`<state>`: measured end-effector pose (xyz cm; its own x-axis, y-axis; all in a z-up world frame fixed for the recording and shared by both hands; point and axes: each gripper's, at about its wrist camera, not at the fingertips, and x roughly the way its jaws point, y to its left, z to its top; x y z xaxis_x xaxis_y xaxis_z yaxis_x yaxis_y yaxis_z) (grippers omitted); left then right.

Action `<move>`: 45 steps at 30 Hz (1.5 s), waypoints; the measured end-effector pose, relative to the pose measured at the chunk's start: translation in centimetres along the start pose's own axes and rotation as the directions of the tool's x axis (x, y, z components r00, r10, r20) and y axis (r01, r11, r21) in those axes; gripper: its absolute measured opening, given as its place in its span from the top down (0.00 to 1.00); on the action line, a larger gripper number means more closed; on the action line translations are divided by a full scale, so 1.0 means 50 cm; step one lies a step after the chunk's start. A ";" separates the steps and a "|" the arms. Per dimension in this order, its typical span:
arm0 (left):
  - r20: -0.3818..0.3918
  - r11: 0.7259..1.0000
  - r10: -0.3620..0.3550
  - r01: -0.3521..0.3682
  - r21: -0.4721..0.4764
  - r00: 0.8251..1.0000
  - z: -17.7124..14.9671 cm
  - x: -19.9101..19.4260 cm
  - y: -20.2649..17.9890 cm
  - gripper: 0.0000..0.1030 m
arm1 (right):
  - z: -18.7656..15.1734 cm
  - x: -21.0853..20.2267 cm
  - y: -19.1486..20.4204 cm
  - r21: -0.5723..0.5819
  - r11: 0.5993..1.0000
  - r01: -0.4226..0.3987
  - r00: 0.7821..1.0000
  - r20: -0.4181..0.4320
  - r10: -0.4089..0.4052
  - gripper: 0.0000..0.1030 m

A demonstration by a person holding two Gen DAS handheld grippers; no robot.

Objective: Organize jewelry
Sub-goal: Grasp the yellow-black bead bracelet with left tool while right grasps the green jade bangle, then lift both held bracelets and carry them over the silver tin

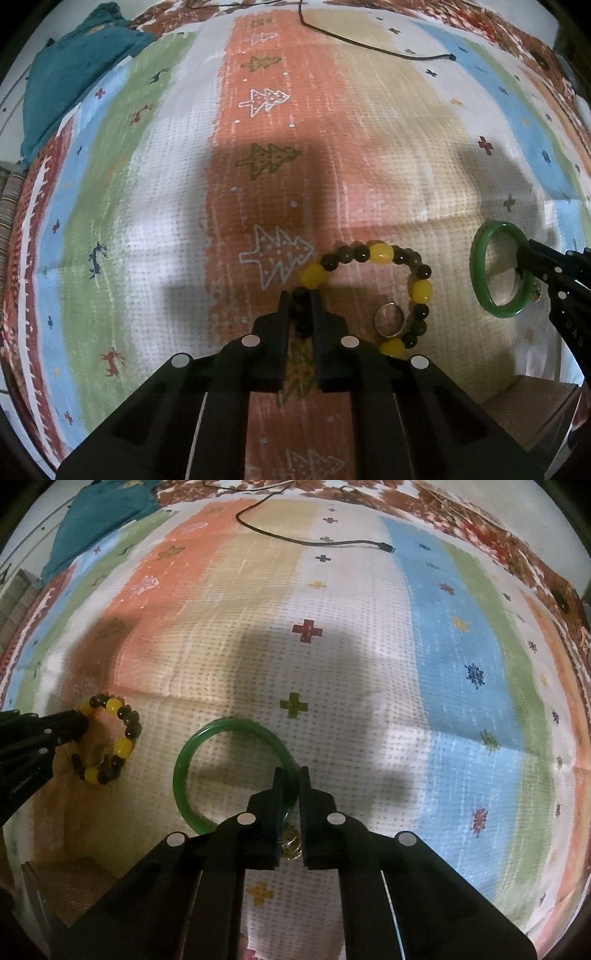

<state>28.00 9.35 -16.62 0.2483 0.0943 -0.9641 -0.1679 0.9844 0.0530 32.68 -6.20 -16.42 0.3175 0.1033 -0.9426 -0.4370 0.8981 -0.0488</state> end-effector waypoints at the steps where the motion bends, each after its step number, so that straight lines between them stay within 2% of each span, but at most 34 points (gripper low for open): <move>1: -0.001 1.000 -0.007 0.007 0.000 1.000 -0.001 -0.003 -0.001 0.91 | 0.000 -0.001 0.001 -0.001 1.000 -0.002 1.000 0.001 0.002 0.92; 8: 0.052 0.999 -0.047 0.048 -0.013 0.998 -0.002 -0.063 -0.006 0.91 | 0.007 -0.031 -0.012 0.051 0.999 0.001 0.999 0.046 -0.004 0.92; 12: 0.077 0.998 -0.069 0.069 0.004 0.995 -0.013 -0.096 -0.024 0.91 | 0.005 -0.046 -0.008 0.051 0.997 -0.056 0.997 0.061 0.052 0.92; 21: 0.133 0.993 -0.116 0.117 -0.002 0.984 -0.007 -0.145 -0.033 0.91 | 0.000 -0.097 -0.019 0.063 0.995 -0.072 0.992 0.108 0.065 0.92; 27: 0.159 0.992 -0.122 0.122 0.013 0.980 -0.011 -0.173 -0.047 0.91 | -0.013 -0.125 -0.023 0.067 0.996 -0.063 0.989 0.137 0.054 0.92; 45: 0.260 0.982 -0.185 0.186 0.019 0.948 -0.049 -0.281 -0.050 0.91 | -0.044 -0.192 -0.013 0.050 0.996 -0.070 0.981 0.183 0.060 0.92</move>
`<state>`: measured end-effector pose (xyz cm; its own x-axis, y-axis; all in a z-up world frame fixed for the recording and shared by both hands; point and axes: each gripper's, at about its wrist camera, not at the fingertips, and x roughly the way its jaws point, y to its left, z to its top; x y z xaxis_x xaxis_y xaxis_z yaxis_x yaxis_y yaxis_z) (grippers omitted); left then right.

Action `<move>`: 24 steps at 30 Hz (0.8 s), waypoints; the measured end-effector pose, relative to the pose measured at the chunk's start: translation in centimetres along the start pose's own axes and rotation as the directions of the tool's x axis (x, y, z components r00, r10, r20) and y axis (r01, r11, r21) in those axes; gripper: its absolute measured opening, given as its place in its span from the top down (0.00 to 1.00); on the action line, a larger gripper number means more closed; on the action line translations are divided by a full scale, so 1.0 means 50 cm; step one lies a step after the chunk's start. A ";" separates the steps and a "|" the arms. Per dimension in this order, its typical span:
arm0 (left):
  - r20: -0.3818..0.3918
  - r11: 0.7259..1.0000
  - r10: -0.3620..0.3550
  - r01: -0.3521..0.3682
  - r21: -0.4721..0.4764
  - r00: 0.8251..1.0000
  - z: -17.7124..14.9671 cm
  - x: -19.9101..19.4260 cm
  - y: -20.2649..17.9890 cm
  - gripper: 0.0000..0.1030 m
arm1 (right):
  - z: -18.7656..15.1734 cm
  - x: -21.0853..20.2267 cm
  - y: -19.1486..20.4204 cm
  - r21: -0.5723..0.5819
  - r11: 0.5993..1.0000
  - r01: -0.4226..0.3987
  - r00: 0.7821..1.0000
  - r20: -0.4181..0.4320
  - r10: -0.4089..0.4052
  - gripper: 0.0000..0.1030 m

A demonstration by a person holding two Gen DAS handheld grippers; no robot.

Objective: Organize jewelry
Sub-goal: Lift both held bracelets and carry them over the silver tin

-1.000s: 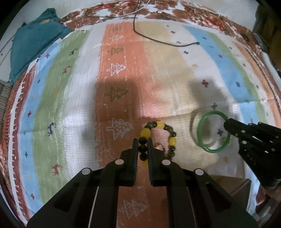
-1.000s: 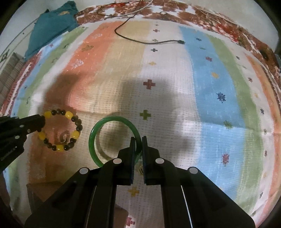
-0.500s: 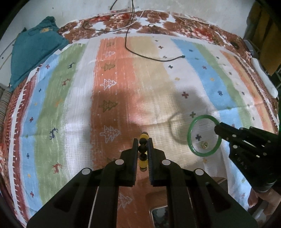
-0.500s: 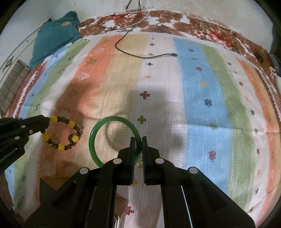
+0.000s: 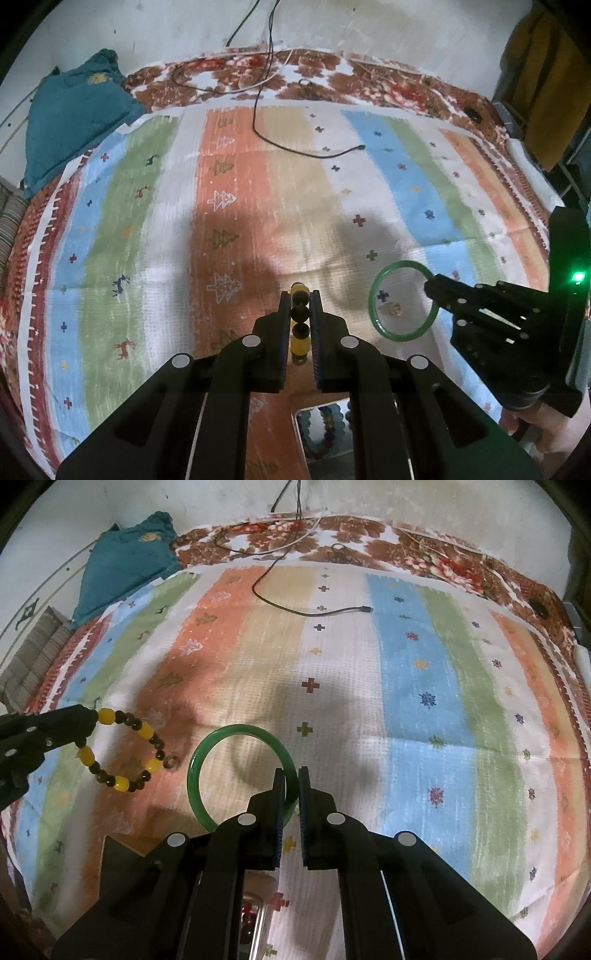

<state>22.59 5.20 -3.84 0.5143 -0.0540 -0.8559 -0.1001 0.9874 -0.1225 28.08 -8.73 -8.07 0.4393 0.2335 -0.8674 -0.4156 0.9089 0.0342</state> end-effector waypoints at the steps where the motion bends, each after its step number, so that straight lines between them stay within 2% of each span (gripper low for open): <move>1: 0.004 1.000 -0.002 0.002 0.000 1.000 0.000 -0.005 -0.002 0.91 | -0.001 -0.005 0.003 -0.002 1.000 0.002 1.000 0.002 -0.002 0.92; 24: 0.098 0.997 -0.080 0.081 0.000 0.992 -0.053 -0.122 -0.024 0.91 | -0.055 -0.095 0.034 -0.047 0.999 -0.023 0.998 0.061 0.026 0.92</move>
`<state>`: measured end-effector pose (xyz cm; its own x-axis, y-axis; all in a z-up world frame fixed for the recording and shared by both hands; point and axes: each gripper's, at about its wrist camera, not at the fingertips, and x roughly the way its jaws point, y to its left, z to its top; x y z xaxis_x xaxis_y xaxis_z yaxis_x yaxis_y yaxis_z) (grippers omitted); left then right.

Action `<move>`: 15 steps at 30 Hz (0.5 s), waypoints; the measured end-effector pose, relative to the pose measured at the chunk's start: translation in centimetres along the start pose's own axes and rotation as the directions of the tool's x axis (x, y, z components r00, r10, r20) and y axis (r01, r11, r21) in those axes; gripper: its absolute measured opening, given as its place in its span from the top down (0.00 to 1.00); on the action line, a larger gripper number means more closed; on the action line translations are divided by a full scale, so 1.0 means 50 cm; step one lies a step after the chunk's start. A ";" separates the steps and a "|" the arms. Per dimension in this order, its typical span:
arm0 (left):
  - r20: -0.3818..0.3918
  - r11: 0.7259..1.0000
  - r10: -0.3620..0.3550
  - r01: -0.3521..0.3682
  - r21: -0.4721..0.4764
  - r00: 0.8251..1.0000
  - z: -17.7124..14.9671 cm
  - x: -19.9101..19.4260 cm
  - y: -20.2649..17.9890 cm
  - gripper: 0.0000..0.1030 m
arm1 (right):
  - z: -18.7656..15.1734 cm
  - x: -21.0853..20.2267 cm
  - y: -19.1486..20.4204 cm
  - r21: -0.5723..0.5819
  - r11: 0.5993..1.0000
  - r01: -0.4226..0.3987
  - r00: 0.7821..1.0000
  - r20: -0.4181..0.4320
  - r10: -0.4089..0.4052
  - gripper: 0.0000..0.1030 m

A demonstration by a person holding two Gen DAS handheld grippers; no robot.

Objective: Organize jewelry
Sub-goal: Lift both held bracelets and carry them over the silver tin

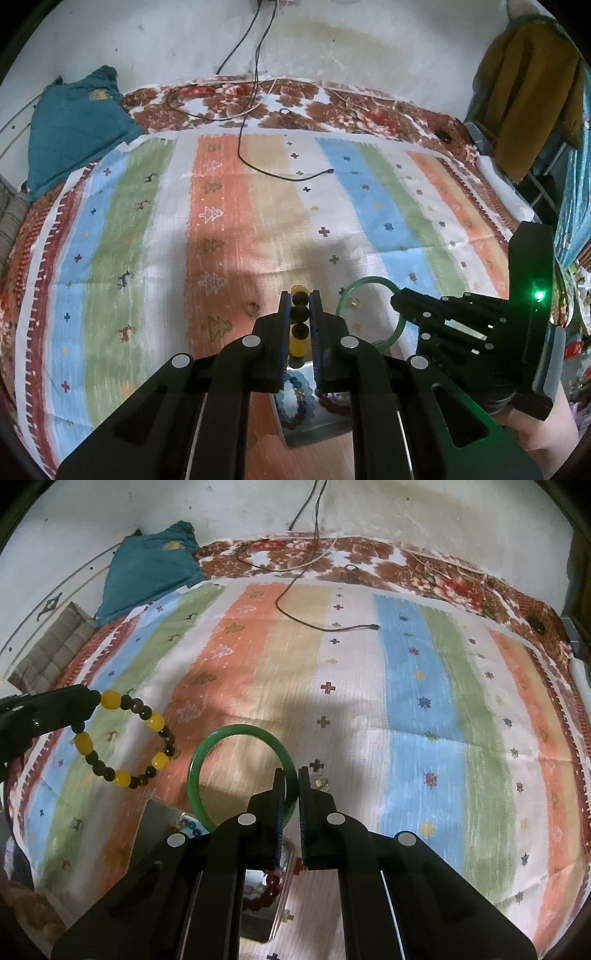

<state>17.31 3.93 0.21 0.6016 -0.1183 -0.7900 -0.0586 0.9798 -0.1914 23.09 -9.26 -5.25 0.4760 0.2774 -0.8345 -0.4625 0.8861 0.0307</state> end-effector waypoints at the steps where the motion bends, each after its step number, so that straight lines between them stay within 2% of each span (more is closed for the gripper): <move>1: 0.001 1.000 -0.004 0.004 0.002 1.000 -0.003 -0.004 -0.002 0.91 | -0.002 -0.004 0.002 -0.002 1.000 0.000 1.000 0.003 0.000 0.92; 15: 0.033 0.999 -0.030 0.029 0.038 0.999 -0.065 -0.062 -0.024 0.91 | -0.035 -0.036 0.014 -0.018 1.000 -0.004 1.000 0.010 0.005 0.92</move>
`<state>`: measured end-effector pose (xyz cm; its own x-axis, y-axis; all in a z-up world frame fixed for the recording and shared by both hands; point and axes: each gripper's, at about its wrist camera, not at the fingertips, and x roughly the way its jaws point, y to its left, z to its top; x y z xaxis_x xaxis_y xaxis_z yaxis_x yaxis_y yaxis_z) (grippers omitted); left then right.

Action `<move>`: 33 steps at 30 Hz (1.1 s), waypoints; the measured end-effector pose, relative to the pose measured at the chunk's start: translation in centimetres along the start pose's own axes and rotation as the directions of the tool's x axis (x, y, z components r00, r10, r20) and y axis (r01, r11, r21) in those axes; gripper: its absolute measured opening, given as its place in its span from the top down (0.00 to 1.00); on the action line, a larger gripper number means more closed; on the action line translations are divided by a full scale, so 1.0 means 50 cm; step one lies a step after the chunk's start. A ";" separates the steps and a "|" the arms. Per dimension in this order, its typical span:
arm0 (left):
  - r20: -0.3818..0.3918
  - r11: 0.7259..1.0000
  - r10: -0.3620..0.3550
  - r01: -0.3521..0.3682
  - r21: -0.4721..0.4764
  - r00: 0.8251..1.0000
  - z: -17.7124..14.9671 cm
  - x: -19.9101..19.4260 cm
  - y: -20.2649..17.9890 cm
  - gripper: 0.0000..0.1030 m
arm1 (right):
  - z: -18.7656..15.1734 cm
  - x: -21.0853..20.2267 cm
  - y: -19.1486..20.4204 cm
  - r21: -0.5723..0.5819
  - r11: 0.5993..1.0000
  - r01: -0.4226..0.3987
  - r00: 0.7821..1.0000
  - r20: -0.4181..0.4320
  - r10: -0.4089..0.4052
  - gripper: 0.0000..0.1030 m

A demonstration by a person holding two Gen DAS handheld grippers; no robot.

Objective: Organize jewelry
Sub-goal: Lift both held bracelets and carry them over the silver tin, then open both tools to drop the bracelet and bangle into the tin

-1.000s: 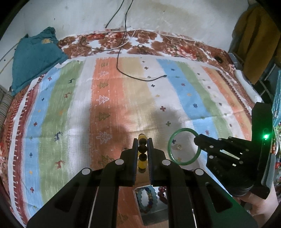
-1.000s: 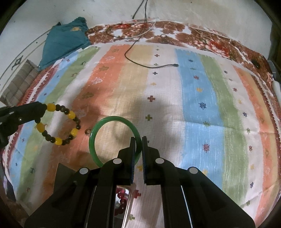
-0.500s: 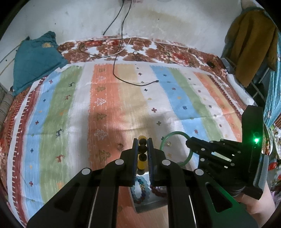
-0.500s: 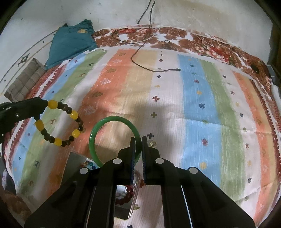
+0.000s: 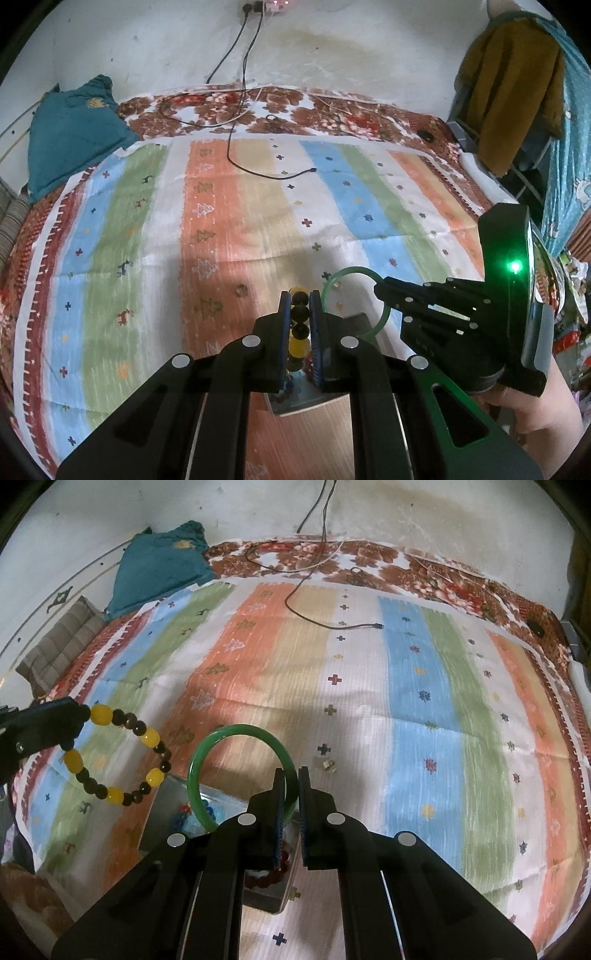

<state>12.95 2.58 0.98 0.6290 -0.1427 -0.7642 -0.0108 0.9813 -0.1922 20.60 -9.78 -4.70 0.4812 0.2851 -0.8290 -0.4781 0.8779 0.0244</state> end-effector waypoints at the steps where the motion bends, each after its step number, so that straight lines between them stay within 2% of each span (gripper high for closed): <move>1: 0.002 1.000 0.000 0.000 0.003 1.000 -0.004 -0.002 -0.002 0.91 | -0.004 -0.004 0.002 -0.002 1.000 -0.001 1.000 0.002 0.001 0.92; 14: 0.004 0.999 0.005 -0.005 0.042 1.000 -0.055 -0.025 -0.026 0.91 | -0.053 -0.048 0.019 -0.021 1.000 -0.015 1.000 0.002 0.015 0.92; 25: -0.014 0.999 0.012 -0.011 0.042 1.000 -0.064 -0.016 -0.032 0.90 | -0.062 -0.042 0.030 -0.039 0.999 -0.034 0.999 -0.020 0.033 0.92; 33: -0.038 0.998 0.055 -0.055 -0.007 0.998 -0.059 -0.003 0.000 0.88 | -0.060 -0.028 0.006 0.007 1.000 -0.012 0.999 -0.052 0.012 0.80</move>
<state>10.56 2.20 -0.73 0.5976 -0.0936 -0.7963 -0.0509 0.9867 -0.1542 17.59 -11.06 -5.19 0.4366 0.2756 -0.8564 -0.4787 0.8772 0.0383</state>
